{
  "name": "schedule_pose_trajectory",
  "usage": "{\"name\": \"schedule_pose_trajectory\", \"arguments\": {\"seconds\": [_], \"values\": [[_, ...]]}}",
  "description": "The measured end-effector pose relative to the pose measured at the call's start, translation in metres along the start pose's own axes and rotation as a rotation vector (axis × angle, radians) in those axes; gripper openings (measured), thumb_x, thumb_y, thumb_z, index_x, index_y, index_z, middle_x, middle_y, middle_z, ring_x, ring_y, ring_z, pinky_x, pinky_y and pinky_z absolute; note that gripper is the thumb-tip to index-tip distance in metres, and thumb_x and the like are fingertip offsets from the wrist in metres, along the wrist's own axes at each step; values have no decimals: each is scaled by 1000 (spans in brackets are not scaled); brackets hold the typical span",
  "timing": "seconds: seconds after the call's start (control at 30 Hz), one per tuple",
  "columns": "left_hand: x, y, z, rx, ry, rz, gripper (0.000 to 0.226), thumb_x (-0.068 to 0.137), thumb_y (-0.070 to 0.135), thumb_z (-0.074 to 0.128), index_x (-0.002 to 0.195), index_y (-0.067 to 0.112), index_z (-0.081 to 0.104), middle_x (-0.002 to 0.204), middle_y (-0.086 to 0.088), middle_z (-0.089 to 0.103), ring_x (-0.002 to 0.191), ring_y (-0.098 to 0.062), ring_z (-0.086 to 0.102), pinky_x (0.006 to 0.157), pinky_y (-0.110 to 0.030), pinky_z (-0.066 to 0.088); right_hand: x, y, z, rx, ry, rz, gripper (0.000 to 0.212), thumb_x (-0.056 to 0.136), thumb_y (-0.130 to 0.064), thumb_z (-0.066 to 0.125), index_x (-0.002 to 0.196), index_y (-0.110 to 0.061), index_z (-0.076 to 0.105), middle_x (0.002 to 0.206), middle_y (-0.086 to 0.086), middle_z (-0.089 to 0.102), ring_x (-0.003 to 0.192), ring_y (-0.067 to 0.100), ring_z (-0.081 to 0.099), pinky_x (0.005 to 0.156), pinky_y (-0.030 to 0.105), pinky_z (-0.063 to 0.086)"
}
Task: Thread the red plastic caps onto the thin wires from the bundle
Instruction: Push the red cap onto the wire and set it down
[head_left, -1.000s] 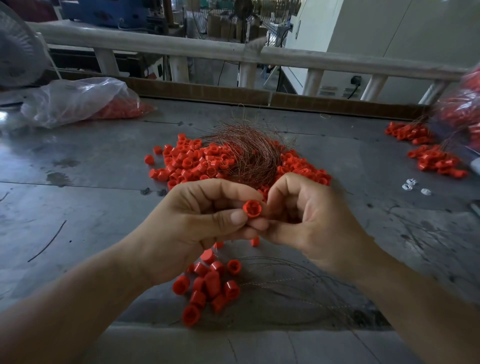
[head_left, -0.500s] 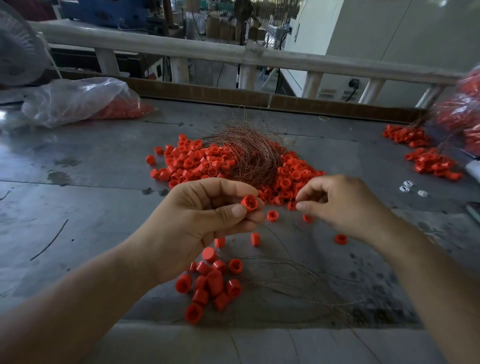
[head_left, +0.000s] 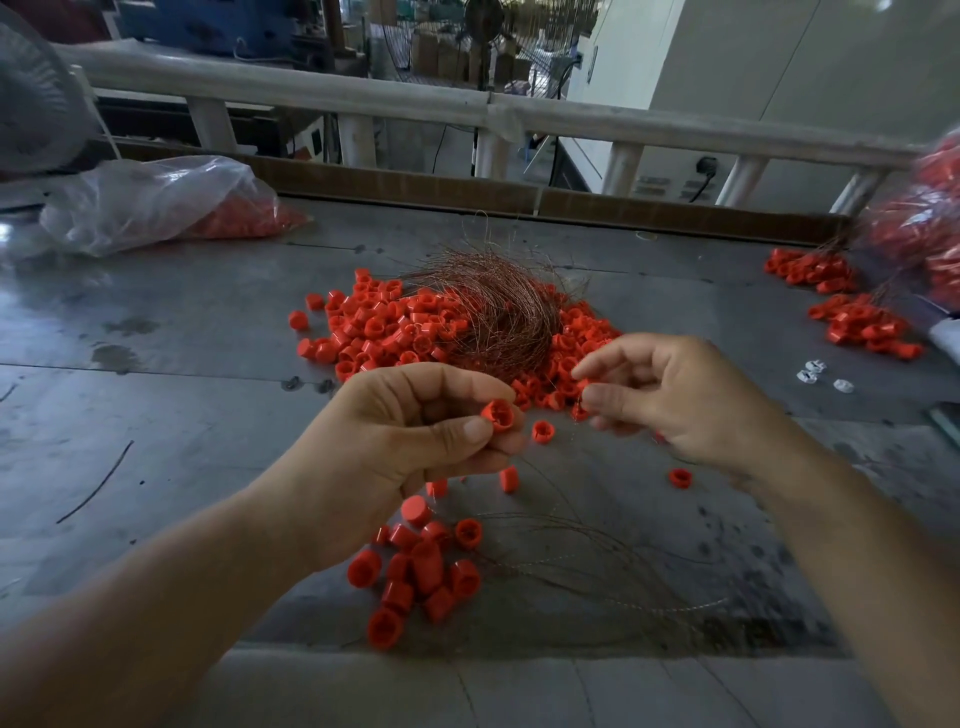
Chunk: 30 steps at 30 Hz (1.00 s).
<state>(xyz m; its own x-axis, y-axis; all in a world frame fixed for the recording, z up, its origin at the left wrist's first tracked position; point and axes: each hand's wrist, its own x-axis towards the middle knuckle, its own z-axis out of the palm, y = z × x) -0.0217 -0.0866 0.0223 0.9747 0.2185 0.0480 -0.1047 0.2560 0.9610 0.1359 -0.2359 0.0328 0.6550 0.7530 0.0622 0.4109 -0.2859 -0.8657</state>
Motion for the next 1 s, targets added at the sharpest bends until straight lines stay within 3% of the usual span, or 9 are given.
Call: {"name": "schedule_pose_trajectory", "arguments": {"seconds": [0.1, 0.27, 0.43, 0.57, 0.67, 0.8, 0.9, 1.0], "values": [[0, 0, 0, 5, 20, -10, 22, 63, 2, 59, 77, 11, 75, 77, -10, 72, 72, -17, 70, 61, -19, 54, -9, -11, 9, 262, -59, -74, 20, 68, -2, 66, 82, -16, 64, 68, 2, 64, 60, 9, 65, 58, 15, 52], [1, -3, 0, 60, 55, -22, 23, 62, 4, 61, 82, 6, 72, 79, -12, 72, 71, -16, 70, 60, -18, 53, -17, -19, 21, 252, -117, -167, 19, 61, -14, 67, 80, -16, 65, 68, -5, 67, 68, 9, 65, 66, 19, 54], [2, -4, 1, 101, 28, -16, 24, 61, 9, 62, 81, 15, 75, 78, -8, 73, 73, -14, 70, 62, -17, 53, -18, -15, 27, 209, -144, -196, 20, 78, 3, 62, 82, -17, 64, 67, 0, 67, 64, 9, 65, 61, 19, 53], [2, -5, 2, 95, 30, -20, 25, 62, 6, 61, 78, 17, 75, 77, -7, 73, 73, -14, 71, 61, -16, 53, -17, -12, 32, 231, -151, -182, 21, 79, 5, 62, 80, -16, 66, 67, 0, 67, 64, 9, 65, 59, 16, 51], [4, -7, 3, 89, 84, -39, 25, 60, 5, 60, 79, 11, 74, 75, -9, 73, 71, -14, 70, 59, -16, 53, -16, -8, 37, 188, -118, -159, 22, 79, 0, 64, 79, -22, 66, 68, -7, 68, 65, 6, 65, 61, 17, 51], [4, -7, 3, 122, 130, -58, 24, 59, 5, 60, 80, 7, 72, 76, -11, 73, 69, -14, 70, 58, -16, 53, -15, -4, 37, -63, -28, -175, 18, 79, -15, 68, 75, -32, 64, 66, -18, 64, 67, 1, 61, 66, 17, 49], [3, -7, 4, 118, 152, -59, 23, 59, 3, 60, 78, 8, 72, 76, -12, 72, 68, -15, 70, 57, -16, 53, -16, -7, 29, -93, 25, -250, 12, 77, -18, 70, 72, -28, 65, 64, -13, 63, 62, -2, 58, 60, 11, 44], [3, -6, 3, 110, 168, -63, 24, 58, 3, 59, 79, 8, 70, 76, -12, 72, 68, -16, 70, 57, -17, 53, -20, -15, 24, -114, -90, -339, 6, 72, -30, 71, 70, -25, 68, 65, -8, 64, 62, 0, 58, 59, 12, 44]]}}
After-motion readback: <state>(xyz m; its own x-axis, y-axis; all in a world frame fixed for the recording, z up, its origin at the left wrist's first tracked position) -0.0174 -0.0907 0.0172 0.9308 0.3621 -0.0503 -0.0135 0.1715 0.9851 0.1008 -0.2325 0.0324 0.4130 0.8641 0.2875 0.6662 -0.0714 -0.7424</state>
